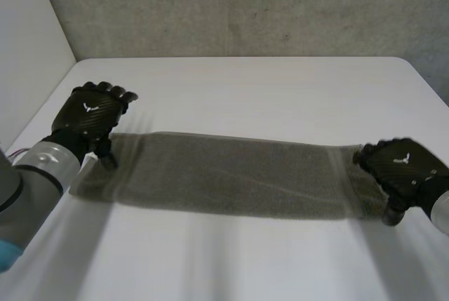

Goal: Fold the towel.

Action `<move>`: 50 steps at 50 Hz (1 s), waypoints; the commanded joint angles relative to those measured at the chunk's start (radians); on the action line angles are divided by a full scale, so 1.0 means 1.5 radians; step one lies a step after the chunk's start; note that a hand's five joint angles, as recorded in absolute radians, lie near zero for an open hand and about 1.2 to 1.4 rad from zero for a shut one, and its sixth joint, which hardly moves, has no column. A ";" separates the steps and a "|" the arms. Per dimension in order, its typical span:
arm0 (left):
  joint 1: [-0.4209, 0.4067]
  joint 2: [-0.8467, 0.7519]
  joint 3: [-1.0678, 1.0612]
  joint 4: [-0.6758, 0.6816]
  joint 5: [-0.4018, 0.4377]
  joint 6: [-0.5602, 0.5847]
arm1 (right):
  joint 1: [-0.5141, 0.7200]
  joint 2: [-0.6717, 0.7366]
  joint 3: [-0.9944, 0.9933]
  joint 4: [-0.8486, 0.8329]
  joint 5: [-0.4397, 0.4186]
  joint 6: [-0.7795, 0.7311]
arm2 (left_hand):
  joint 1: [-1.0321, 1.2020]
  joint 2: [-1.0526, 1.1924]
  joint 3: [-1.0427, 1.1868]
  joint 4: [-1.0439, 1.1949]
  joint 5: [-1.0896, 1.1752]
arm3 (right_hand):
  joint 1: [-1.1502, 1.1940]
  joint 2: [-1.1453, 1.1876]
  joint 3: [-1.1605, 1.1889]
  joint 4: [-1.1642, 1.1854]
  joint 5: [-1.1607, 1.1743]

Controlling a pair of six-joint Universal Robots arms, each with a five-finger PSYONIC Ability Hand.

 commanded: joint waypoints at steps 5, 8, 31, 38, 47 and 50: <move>0.005 0.105 -0.070 0.008 0.075 -0.138 | -0.018 0.145 0.009 -0.112 0.003 0.000 | -0.023 -0.018 -0.014 -0.025 -0.126 | 0.104 0.107 0.103 0.104 0.096; 0.003 0.104 -0.077 0.009 0.075 -0.138 | -0.018 0.160 0.012 -0.132 0.004 0.001 | -0.023 -0.018 -0.014 -0.025 -0.126 | 0.126 0.129 0.124 0.125 0.118; 0.000 0.101 -0.088 0.029 0.075 -0.138 | -0.046 0.197 -0.001 -0.171 0.014 0.002 | -0.025 -0.020 -0.016 -0.027 -0.128 | 0.710 0.713 0.709 0.710 0.702; -0.001 0.101 -0.090 0.029 0.075 -0.138 | -0.063 0.190 0.022 -0.168 -0.027 0.004 | -0.025 -0.020 -0.016 -0.027 -0.128 | 0.034 0.037 0.032 0.033 0.026; 0.000 0.101 -0.091 0.030 0.075 -0.138 | -0.065 0.178 0.038 -0.162 -0.095 0.049 | -0.025 -0.020 -0.016 -0.027 -0.128 | 0.028 0.031 0.027 0.028 0.020; 0.000 0.101 -0.092 0.031 0.075 -0.138 | -0.065 0.179 0.039 -0.163 -0.107 0.060 | -0.025 -0.020 -0.016 -0.027 -0.128 | 0.028 0.031 0.027 0.028 0.020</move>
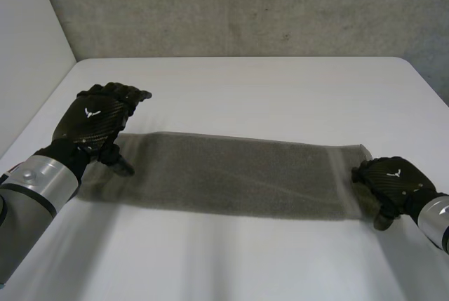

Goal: Fold the towel.

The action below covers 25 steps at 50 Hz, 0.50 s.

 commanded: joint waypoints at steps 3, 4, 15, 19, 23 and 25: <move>0.002 0.000 -0.001 0.002 0.000 0.000 | 0.000 -0.001 0.007 -0.004 -0.043 0.038 | -0.025 -0.020 -0.017 -0.027 -0.129 | -0.038 -0.031 -0.022 -0.026 -0.004; 0.002 0.000 -0.001 0.002 0.000 0.000 | 0.000 -0.001 0.007 -0.004 -0.043 0.038 | -0.025 -0.020 -0.017 -0.027 -0.129 | -0.038 -0.031 -0.022 -0.026 -0.004; 0.003 -0.001 -0.002 0.003 0.000 0.000 | 0.000 0.017 -0.001 -0.008 -0.044 0.038 | -0.025 -0.020 -0.017 -0.027 -0.129 | 0.025 0.031 0.040 0.036 0.058; 0.002 -0.001 -0.005 0.003 0.000 0.000 | 0.000 0.039 -0.009 -0.011 -0.044 0.036 | -0.025 -0.020 -0.017 -0.027 -0.129 | 0.079 0.086 0.095 0.091 0.113; 0.001 -0.001 -0.005 0.003 0.000 0.000 | 0.000 0.044 -0.013 -0.016 -0.039 0.033 | -0.025 -0.020 -0.017 -0.027 -0.129 | 0.205 0.212 0.220 0.217 0.238; 0.001 -0.001 -0.005 0.003 0.000 0.000 | 0.000 0.044 -0.017 -0.017 -0.037 0.032 | -0.025 -0.020 -0.017 -0.027 -0.129 | 0.265 0.272 0.281 0.277 0.299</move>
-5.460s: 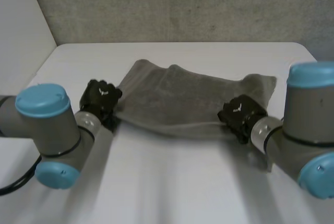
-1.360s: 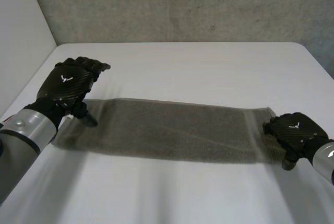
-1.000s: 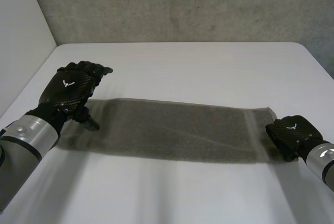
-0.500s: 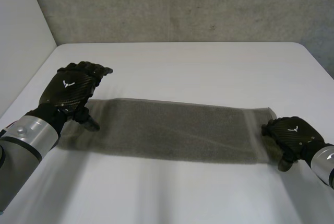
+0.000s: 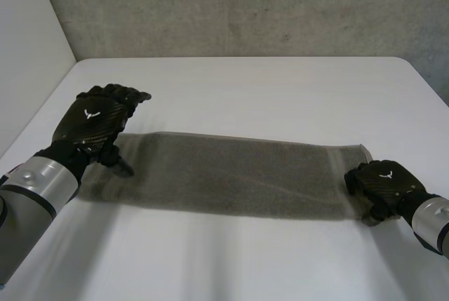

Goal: Fold the towel.

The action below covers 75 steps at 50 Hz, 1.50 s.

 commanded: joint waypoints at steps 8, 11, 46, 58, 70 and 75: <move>-0.003 -0.001 -0.002 0.000 0.000 0.000 | -0.001 0.021 -0.021 -0.006 0.020 -0.009 | -0.025 -0.020 -0.017 -0.027 -0.129 | 0.453 0.450 0.455 0.456 0.450; 0.000 -0.002 -0.003 0.002 0.000 0.000 | -0.004 0.022 -0.026 -0.005 0.029 -0.010 | -0.025 -0.020 -0.017 -0.027 -0.129 | 0.493 0.491 0.496 0.496 0.490; -0.008 0.033 0.040 -0.004 -0.008 -0.011 | 0.147 -0.131 -0.296 0.159 0.103 0.018 | -0.033 -0.028 -0.025 -0.035 -0.136 | 0.493 0.491 0.496 0.496 0.490; -0.018 0.045 0.052 -0.003 -0.009 -0.048 | 0.565 0.018 -0.375 0.101 0.255 0.007 | -0.033 -0.028 -0.025 -0.035 -0.136 | 0.493 0.491 0.496 0.496 0.490; -0.034 0.035 0.053 0.002 -0.009 -0.051 | 0.665 0.092 -0.379 0.086 0.307 -0.024 | -0.033 -0.028 -0.025 -0.035 -0.136 | -0.321 -0.324 -0.319 -0.318 -0.325; -0.061 0.025 0.063 0.003 -0.010 -0.051 | 0.635 0.026 -0.339 0.082 0.305 -0.015 | -0.033 -0.028 -0.025 -0.035 -0.136 | -0.321 -0.324 -0.319 -0.318 -0.325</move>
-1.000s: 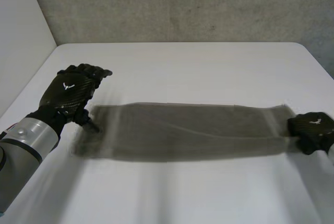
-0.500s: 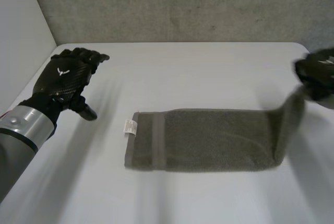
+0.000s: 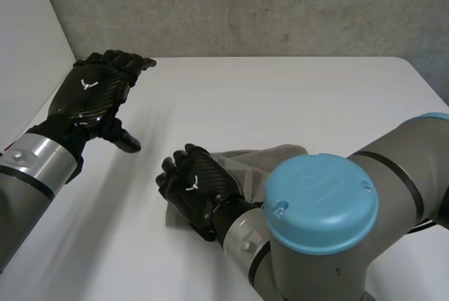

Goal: Fold the towel.

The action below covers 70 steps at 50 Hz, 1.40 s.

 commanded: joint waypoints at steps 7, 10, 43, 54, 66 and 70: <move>-0.099 -0.032 0.025 0.002 -0.013 0.000 | -0.144 -0.182 0.138 -0.009 -0.011 0.035 | -0.029 -0.024 -0.019 -0.031 -0.132 | -0.059 -0.053 -0.058 -0.060 -0.040; -0.144 -0.049 0.028 0.002 -0.026 -0.002 | -0.175 -0.215 0.184 -0.011 -0.024 0.038 | -0.031 -0.026 -0.021 -0.033 -0.134 | -0.059 -0.053 -0.058 -0.060 -0.040; -0.342 -0.247 0.036 -0.025 -0.072 0.026 | -0.349 -0.261 0.360 -0.089 -0.079 0.039 | -0.019 -0.014 -0.010 -0.021 -0.122 | -0.059 -0.053 -0.058 -0.060 -0.040; -0.343 -0.331 0.092 -0.022 -0.101 0.060 | -0.349 -0.224 0.369 -0.105 -0.079 0.039 | 0.030 0.035 0.039 0.028 -0.073 | -0.059 -0.053 -0.058 -0.060 -0.040; -0.221 -0.338 0.171 -0.006 -0.224 0.019 | -0.346 -0.215 0.383 -0.116 -0.081 0.038 | 0.106 0.111 0.116 0.104 0.003 | -0.059 -0.053 -0.058 -0.060 -0.040; -0.186 -0.340 0.170 0.008 -0.236 -0.033 | -0.343 -0.207 0.383 -0.117 -0.081 0.038 | 0.128 0.133 0.137 0.126 0.025 | -0.044 -0.038 -0.043 -0.046 -0.026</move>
